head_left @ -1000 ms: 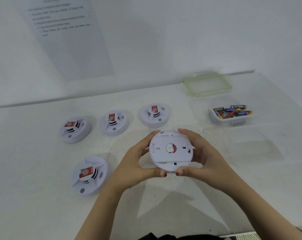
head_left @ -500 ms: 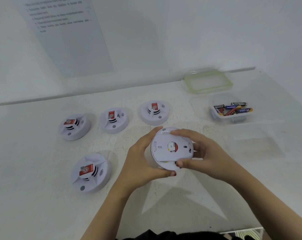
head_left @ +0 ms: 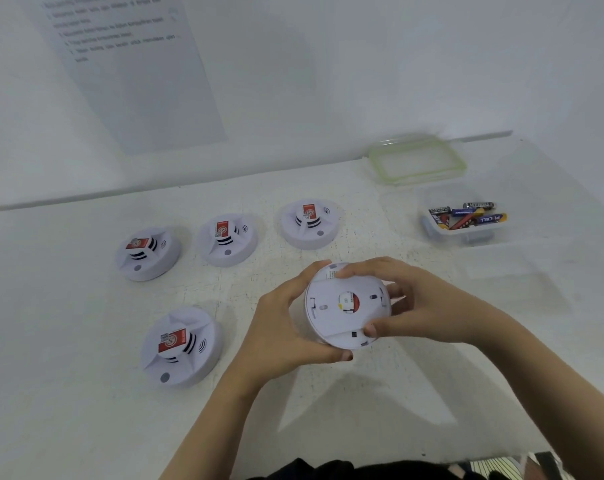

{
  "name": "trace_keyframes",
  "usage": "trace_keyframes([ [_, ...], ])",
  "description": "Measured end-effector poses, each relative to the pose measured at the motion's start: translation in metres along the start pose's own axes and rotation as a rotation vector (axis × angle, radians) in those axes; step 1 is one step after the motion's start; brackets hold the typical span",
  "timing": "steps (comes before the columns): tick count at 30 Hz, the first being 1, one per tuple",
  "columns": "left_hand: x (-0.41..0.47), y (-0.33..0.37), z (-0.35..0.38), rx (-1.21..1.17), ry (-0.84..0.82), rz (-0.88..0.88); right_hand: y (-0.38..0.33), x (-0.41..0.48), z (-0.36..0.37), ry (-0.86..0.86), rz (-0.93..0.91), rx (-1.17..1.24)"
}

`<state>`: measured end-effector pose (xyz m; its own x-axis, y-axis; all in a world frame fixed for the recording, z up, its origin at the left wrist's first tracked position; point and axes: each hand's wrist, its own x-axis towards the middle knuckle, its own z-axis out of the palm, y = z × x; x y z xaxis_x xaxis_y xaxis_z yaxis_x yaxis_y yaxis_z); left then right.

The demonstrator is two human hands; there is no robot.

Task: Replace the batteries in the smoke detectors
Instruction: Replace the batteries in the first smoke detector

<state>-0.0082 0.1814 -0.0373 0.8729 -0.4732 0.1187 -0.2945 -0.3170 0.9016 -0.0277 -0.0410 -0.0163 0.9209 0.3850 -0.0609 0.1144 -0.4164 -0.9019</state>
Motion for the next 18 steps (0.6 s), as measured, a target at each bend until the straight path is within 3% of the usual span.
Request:
trace_keyframes([
  [9,-0.003,-0.006,-0.002,0.022,-0.008,-0.014,-0.016,0.0,0.006,0.075,-0.074,-0.435],
  [14,-0.001,-0.012,-0.006,0.027,0.063,-0.004,-0.018,-0.005,0.004,0.162,-0.145,-0.404],
  [18,-0.001,-0.019,-0.016,-0.014,0.165,-0.013,-0.004,-0.012,0.002,0.219,-0.082,-0.39],
])
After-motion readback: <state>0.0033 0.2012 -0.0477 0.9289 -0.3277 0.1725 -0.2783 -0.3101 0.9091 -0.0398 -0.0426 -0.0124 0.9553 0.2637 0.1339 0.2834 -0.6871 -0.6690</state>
